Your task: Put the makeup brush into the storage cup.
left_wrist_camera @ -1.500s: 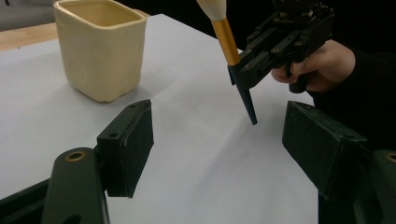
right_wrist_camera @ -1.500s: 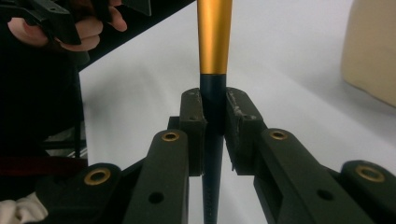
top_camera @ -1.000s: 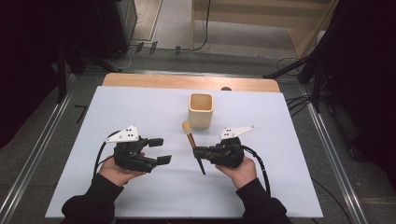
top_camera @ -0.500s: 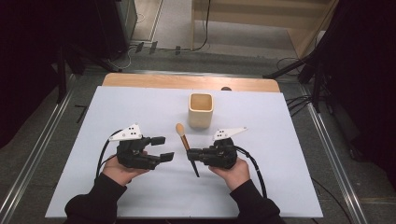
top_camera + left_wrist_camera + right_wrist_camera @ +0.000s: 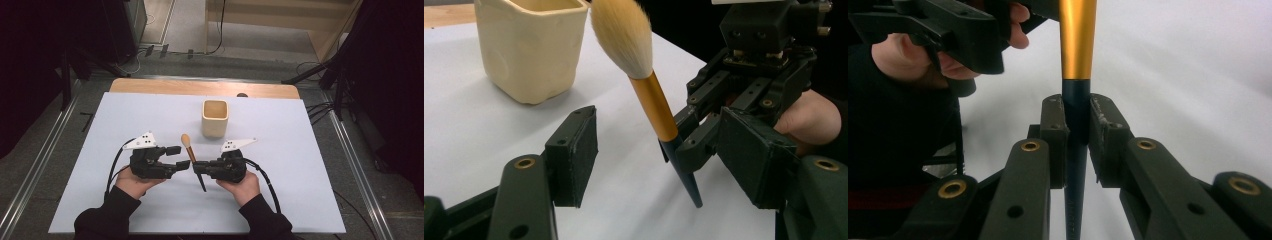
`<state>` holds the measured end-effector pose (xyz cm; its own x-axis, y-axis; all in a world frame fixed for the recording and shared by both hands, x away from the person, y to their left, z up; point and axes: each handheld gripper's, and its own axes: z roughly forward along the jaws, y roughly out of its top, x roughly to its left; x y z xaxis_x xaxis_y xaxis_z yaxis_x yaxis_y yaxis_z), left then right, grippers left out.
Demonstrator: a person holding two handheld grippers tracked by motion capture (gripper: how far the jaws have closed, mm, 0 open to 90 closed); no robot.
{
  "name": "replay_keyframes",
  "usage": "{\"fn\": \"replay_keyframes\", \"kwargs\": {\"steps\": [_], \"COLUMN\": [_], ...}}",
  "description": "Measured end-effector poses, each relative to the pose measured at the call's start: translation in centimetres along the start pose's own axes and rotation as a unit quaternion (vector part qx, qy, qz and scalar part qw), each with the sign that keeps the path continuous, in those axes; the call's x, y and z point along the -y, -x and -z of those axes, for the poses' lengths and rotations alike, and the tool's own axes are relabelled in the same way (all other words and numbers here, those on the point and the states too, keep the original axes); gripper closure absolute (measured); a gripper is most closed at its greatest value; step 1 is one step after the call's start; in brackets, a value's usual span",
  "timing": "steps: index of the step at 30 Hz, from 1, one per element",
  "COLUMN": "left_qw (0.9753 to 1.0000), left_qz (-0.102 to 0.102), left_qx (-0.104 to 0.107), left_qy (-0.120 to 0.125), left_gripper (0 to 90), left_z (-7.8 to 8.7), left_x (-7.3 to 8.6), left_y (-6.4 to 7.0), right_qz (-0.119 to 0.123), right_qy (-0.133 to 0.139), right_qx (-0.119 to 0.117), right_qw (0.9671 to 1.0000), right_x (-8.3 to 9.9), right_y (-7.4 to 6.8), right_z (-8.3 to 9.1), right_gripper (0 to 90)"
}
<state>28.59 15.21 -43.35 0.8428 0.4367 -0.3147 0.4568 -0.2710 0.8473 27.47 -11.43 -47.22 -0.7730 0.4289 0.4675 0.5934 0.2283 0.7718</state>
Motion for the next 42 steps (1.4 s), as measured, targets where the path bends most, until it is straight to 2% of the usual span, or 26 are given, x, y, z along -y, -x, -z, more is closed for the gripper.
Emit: {"fn": "replay_keyframes", "kwargs": {"steps": [6, 7, 11, 13, 15, 19, 31, 33, 38, 40, 42], "left_qw": [0.9999, 0.9998, 0.9997, 0.9995, 0.9992, 0.9984, 0.9972, 0.9971, 0.9957, 0.9957, 0.9949], "left_qz": [0.014, 0.018, 0.025, 0.031, 0.04, 0.055, 0.075, 0.076, 0.092, 0.091, 0.099], "left_qx": [-0.003, -0.004, -0.006, -0.005, -0.002, -0.002, 0.001, -0.006, 0.009, 0.01, 0.02], "left_qy": [0.002, 0.001, 0.001, 0.0, -0.006, -0.016, -0.002, 0.002, 0.005, 0.005, 0.004], "left_gripper": [35.2, 36.9, 40.6, 43.7, 50.4, 55.6, 68.0, 71.1, 74.5, 76.0, 77.8], "left_z": [-0.3, -0.4, -0.6, -0.7, -0.7, -0.9, -0.9, -0.7, -0.7, -0.7, -0.7], "left_x": [0.0, 0.0, 0.0, 0.0, -0.1, -0.1, -0.1, -0.2, -0.1, -0.1, -0.2], "left_y": [-0.1, -0.2, -0.1, -0.1, -0.1, -0.1, -0.2, -0.2, -0.5, -0.5, -0.5], "right_qz": [-0.003, -0.01, -0.005, -0.006, -0.006, -0.004, 0.001, 0.002, 0.004, 0.004, 0.012], "right_qy": [0.007, 0.009, 0.008, 0.009, 0.008, 0.005, 0.007, 0.006, 0.009, 0.008, 0.007], "right_qx": [-0.004, -0.01, -0.008, -0.008, -0.009, -0.006, 0.002, 0.002, 0.005, 0.004, 0.007], "right_qw": [1.0, 0.9999, 0.9999, 0.9999, 0.9999, 1.0, 1.0, 1.0, 0.9999, 1.0, 0.9999], "right_x": [0.0, 0.0, 0.0, 0.0, 0.0, 0.1, 0.2, 0.1, 0.1, 0.1, 0.1], "right_y": [-0.2, -0.2, -0.3, -0.4, -0.5, -0.6, -0.7, -0.8, -0.9, -0.9, -0.9], "right_z": [-0.4, -0.6, -0.7, -0.8, -0.9, -1.1, -1.4, -1.4, -1.4, -1.5, -1.5], "right_gripper": [79.2, 79.2, 79.2, 79.2, 79.2, 79.2, 79.2, 79.2, 79.1, 79.1, 79.1]}}
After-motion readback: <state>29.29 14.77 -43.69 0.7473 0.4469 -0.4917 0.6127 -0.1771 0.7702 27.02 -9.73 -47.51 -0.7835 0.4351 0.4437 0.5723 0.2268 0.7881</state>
